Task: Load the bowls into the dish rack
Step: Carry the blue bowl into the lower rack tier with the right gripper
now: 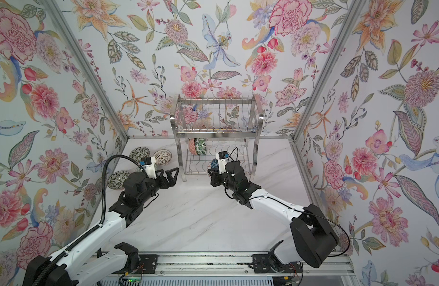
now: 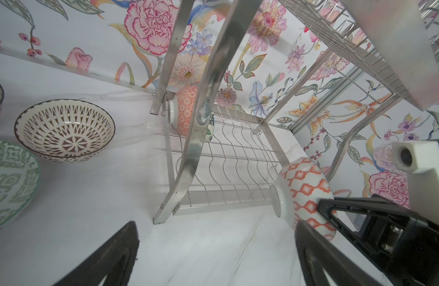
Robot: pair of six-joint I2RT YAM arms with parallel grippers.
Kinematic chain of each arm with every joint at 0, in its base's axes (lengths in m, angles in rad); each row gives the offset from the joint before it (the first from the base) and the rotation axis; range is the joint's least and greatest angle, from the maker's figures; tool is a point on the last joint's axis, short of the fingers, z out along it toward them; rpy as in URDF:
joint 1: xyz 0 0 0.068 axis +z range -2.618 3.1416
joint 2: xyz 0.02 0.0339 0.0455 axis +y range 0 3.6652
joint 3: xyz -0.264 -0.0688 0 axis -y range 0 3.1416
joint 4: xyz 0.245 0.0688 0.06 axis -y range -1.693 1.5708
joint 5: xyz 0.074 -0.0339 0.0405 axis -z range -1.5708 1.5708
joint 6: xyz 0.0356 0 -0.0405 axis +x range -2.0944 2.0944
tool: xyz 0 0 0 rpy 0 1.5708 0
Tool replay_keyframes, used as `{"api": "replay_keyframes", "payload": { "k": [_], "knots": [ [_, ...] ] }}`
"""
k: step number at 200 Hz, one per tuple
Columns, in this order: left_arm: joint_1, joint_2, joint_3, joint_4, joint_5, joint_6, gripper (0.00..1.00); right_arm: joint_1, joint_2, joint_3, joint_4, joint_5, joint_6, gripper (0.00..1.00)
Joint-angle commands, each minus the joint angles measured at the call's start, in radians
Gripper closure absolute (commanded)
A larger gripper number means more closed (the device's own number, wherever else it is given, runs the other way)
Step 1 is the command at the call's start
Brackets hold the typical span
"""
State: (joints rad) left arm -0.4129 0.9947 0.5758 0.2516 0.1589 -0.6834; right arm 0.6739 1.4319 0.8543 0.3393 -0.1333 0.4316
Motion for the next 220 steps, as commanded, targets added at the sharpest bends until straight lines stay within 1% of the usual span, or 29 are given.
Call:
{"api": "replay_keyframes", "payload": {
  "k": [1,19,50,78,106,122,138,184,220],
  "knots": [
    [-0.022,0.001,0.009,0.069,-0.001,0.046,0.01,-0.02,0.03,0.027,0.171,-0.041,0.017,1.0],
    [-0.037,0.018,0.016,0.089,0.005,0.06,0.01,-0.069,0.064,0.031,0.218,-0.063,0.036,1.0],
    [-0.069,0.033,0.012,0.135,-0.027,0.092,0.01,-0.107,0.139,0.061,0.283,-0.099,0.062,1.0],
    [-0.08,0.044,0.013,0.175,-0.042,0.102,0.01,-0.131,0.208,0.094,0.353,-0.123,0.094,1.0],
    [-0.078,0.068,0.06,0.116,-0.066,0.105,0.01,-0.147,0.282,0.154,0.391,-0.147,0.133,1.0],
    [-0.081,0.093,0.087,0.087,-0.06,0.111,0.01,-0.152,0.329,0.204,0.384,-0.159,0.153,1.0],
    [-0.08,0.113,0.107,0.068,-0.054,0.119,0.01,-0.154,0.374,0.24,0.419,-0.171,0.177,1.0],
    [-0.09,0.157,0.139,0.069,-0.065,0.162,0.01,-0.18,0.496,0.318,0.538,-0.212,0.277,1.0],
    [-0.108,0.2,0.167,0.072,-0.06,0.178,0.01,-0.194,0.571,0.373,0.586,-0.235,0.301,1.0]
  ]
}}
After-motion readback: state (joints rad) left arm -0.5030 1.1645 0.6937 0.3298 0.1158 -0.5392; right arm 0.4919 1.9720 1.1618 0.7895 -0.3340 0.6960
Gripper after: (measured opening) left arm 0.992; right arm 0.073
